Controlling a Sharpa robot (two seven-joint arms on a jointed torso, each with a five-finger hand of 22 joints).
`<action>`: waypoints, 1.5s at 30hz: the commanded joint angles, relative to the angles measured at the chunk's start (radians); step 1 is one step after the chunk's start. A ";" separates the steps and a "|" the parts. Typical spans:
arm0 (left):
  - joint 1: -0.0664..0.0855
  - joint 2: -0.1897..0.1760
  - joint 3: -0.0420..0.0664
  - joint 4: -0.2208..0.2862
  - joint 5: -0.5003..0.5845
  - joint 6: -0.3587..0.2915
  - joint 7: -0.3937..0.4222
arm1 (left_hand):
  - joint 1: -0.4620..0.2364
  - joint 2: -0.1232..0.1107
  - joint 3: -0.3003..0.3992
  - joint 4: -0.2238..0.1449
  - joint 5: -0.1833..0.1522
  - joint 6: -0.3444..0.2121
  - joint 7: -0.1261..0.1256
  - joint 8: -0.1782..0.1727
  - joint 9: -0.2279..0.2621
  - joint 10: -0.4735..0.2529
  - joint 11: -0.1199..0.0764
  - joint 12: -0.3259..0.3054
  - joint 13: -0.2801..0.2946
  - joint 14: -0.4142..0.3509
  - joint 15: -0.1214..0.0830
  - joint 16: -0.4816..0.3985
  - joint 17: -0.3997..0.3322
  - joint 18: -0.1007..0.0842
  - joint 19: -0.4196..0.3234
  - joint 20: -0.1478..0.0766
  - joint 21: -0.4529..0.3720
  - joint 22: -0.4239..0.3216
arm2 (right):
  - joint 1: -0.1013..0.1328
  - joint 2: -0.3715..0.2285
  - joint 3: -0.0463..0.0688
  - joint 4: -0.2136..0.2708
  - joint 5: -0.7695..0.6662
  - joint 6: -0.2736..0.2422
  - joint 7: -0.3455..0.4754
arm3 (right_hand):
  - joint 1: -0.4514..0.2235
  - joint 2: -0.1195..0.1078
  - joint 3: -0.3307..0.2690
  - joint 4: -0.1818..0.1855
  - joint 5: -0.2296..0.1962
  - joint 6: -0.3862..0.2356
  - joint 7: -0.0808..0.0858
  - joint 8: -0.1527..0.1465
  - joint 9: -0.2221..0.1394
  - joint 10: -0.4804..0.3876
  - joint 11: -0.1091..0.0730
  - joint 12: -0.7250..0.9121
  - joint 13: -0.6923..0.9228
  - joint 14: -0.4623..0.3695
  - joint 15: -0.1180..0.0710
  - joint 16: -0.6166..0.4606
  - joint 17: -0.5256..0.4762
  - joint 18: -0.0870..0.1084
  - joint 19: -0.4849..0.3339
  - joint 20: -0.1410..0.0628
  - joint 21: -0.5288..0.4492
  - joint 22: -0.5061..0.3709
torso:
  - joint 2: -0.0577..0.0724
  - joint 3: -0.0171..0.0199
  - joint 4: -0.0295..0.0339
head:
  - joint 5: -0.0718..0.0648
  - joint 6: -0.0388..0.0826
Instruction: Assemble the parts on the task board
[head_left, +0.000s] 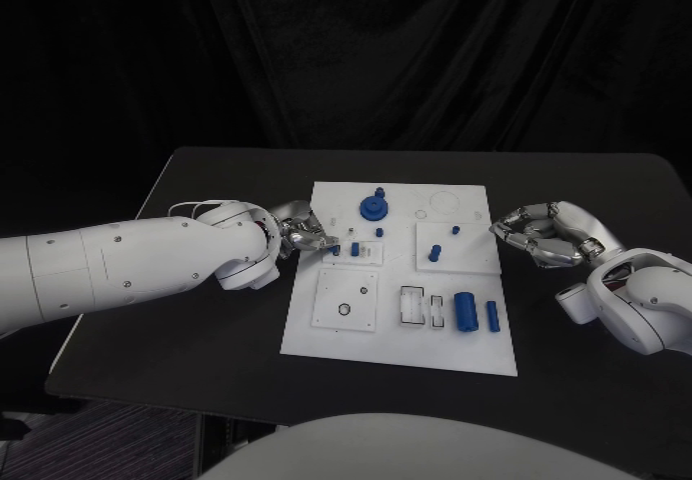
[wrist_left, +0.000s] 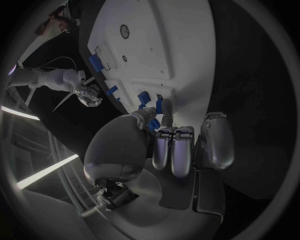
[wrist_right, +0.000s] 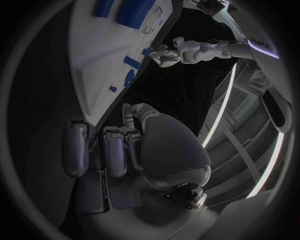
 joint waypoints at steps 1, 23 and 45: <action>-0.004 0.002 0.000 0.000 -0.004 0.015 0.010 | -0.006 0.004 -0.004 0.001 0.001 0.005 0.000 0.003 0.000 0.102 -0.001 0.004 0.263 0.102 0.001 0.003 0.263 -0.004 0.032 0.001 -0.006 0.175 | -0.002 -0.001 0.001 0.000 -0.001 -0.005 -0.006 | -0.006 -0.008 0.006 -0.001 0.005 -0.007 0.000 0.007 -0.001 0.104 0.003 0.003 0.263 0.105 -0.001 0.003 0.263 -0.006 0.005 -0.001 -0.006 0.199 | 0.000 -0.0002 0.0005 | 0.000 0.000; -0.010 0.000 0.000 0.002 -0.004 0.023 0.015 | 0.004 0.005 -0.003 -0.011 0.013 -0.001 -0.001 0.002 0.000 0.102 -0.002 0.004 0.263 0.102 0.000 0.003 0.263 -0.003 0.031 0.001 -0.010 0.174 | -0.002 -0.001 0.001 0.000 -0.001 -0.002 -0.009 | -0.006 -0.008 0.006 -0.001 0.005 -0.007 0.000 0.007 -0.001 0.104 0.003 0.003 0.263 0.105 -0.001 0.003 0.263 -0.006 0.005 -0.001 -0.006 0.199 | 0.000 -0.0003 0.0011 | 0.002 0.000; -0.011 -0.009 0.000 0.007 -0.004 0.027 0.049 | 0.036 0.002 0.011 -0.058 0.050 -0.005 -0.001 0.006 0.004 0.102 -0.002 0.004 0.263 0.102 0.000 0.003 0.263 -0.004 0.031 0.001 -0.008 0.175 | -0.002 -0.002 0.001 0.000 -0.001 0.001 -0.015 | -0.008 -0.008 0.007 -0.002 0.005 -0.008 0.000 0.008 -0.002 0.104 0.003 0.003 0.263 0.105 -0.001 0.003 0.263 -0.006 0.004 0.000 -0.007 0.198 | 0.001 -0.0004 0.0006 | 0.005 0.000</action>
